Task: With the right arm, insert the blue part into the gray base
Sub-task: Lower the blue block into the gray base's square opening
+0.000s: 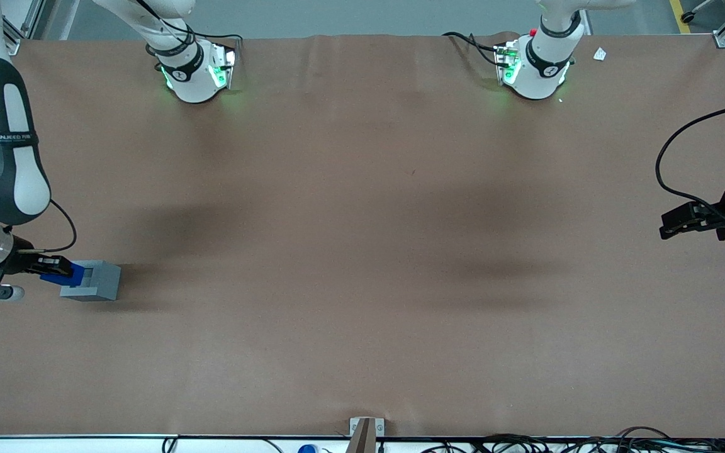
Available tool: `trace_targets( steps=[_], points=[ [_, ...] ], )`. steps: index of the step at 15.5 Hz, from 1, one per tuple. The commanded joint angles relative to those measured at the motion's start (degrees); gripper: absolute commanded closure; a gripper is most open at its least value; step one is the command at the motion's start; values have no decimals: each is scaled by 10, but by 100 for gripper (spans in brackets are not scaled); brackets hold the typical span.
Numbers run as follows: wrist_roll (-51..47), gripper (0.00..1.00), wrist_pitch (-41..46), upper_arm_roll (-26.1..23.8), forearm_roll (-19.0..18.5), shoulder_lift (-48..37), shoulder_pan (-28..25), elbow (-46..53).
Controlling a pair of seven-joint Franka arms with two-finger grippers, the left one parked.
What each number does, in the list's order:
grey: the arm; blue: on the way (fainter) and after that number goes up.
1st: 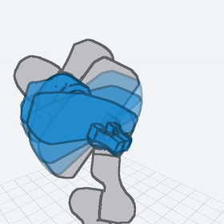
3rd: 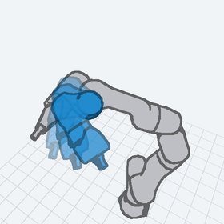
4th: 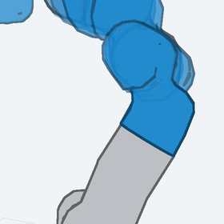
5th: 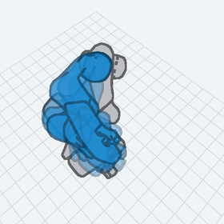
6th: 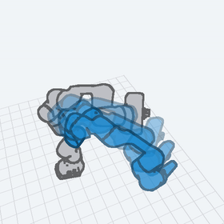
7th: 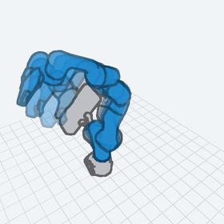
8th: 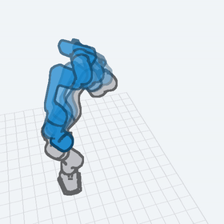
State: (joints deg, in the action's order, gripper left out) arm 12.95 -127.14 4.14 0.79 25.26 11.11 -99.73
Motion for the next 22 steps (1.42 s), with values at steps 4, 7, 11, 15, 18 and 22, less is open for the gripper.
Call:
trace_targets(
  steps=[4,7,11,15,18,22],
  points=[
    [7,91,-11,-11,-4,15,11,3],
    [8,91,-11,-11,-4,15,11,0],
    [7,91,-11,-11,-4,15,18,-4],
    [8,91,-12,-11,-4,19,18,-4],
    [8,91,-13,-11,-3,20,18,-4],
    [7,91,-12,-11,-4,20,18,-5]
  ],
)
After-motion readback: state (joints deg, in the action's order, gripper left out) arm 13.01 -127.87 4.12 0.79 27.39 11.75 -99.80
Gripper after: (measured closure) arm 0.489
